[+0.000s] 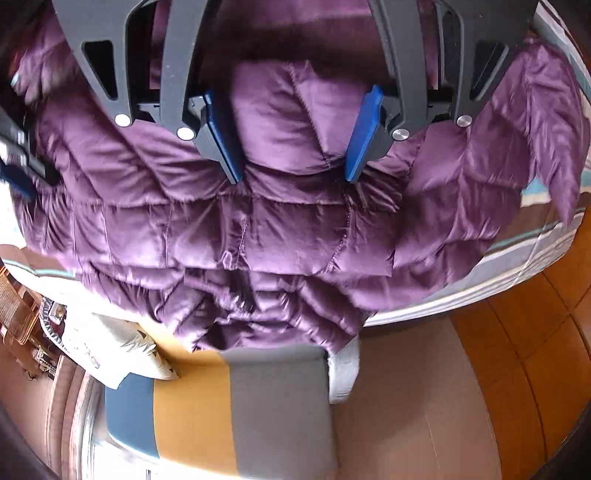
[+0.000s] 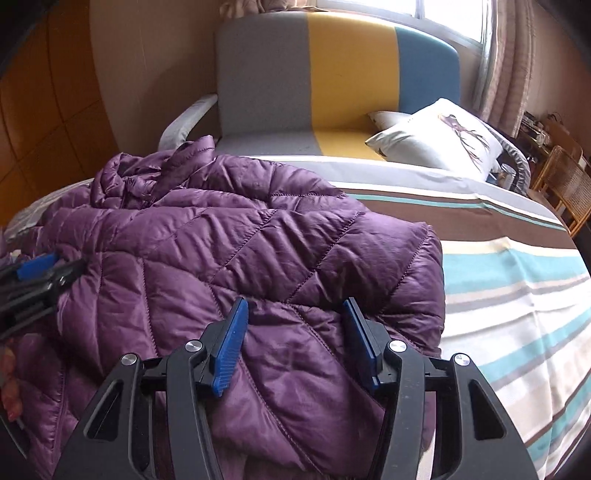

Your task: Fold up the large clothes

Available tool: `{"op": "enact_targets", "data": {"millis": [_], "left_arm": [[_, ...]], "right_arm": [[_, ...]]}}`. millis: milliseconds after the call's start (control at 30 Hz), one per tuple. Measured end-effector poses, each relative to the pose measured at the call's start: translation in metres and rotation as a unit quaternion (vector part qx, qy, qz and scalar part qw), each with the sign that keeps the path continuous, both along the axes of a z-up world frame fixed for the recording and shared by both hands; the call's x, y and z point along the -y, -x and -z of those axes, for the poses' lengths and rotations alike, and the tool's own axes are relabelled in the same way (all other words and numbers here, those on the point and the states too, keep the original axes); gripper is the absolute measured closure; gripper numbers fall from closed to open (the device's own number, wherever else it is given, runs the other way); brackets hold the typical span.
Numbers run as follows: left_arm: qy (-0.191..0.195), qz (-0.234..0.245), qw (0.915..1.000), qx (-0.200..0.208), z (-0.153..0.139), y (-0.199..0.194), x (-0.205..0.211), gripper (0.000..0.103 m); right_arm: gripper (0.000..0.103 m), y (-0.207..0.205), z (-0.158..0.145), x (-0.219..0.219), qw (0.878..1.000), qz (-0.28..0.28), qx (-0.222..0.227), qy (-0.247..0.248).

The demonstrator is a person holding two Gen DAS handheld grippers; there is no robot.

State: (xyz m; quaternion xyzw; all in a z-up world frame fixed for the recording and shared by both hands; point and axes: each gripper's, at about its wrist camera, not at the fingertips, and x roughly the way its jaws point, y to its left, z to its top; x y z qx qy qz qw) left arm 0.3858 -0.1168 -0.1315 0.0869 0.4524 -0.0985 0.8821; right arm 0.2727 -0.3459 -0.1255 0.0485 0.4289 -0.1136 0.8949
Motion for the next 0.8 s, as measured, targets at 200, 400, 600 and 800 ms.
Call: {"op": "enact_targets", "data": {"millis": [200, 400, 600, 800], "left_arm": [[0.011, -0.017, 0.9998, 0.008, 0.002, 0.028, -0.013, 0.044], [0.021, -0.043, 0.9988, 0.013, 0.012, 0.021, -0.012, 0.042], [0.042, -0.043, 0.9981, 0.015, -0.003, 0.031, -0.026, 0.013], [0.137, -0.063, 0.9861, 0.070, -0.040, 0.067, -0.088, 0.011]], "right_arm": [[0.049, -0.011, 0.015, -0.002, 1.000, -0.005, -0.004, 0.012], [0.049, -0.016, 0.020, -0.001, 1.000, -0.011, -0.004, 0.016], [0.049, -0.003, 0.004, -0.011, 0.999, -0.016, -0.002, 0.038], [0.044, 0.028, -0.006, -0.022, 0.998, -0.021, 0.007, 0.061]]}}
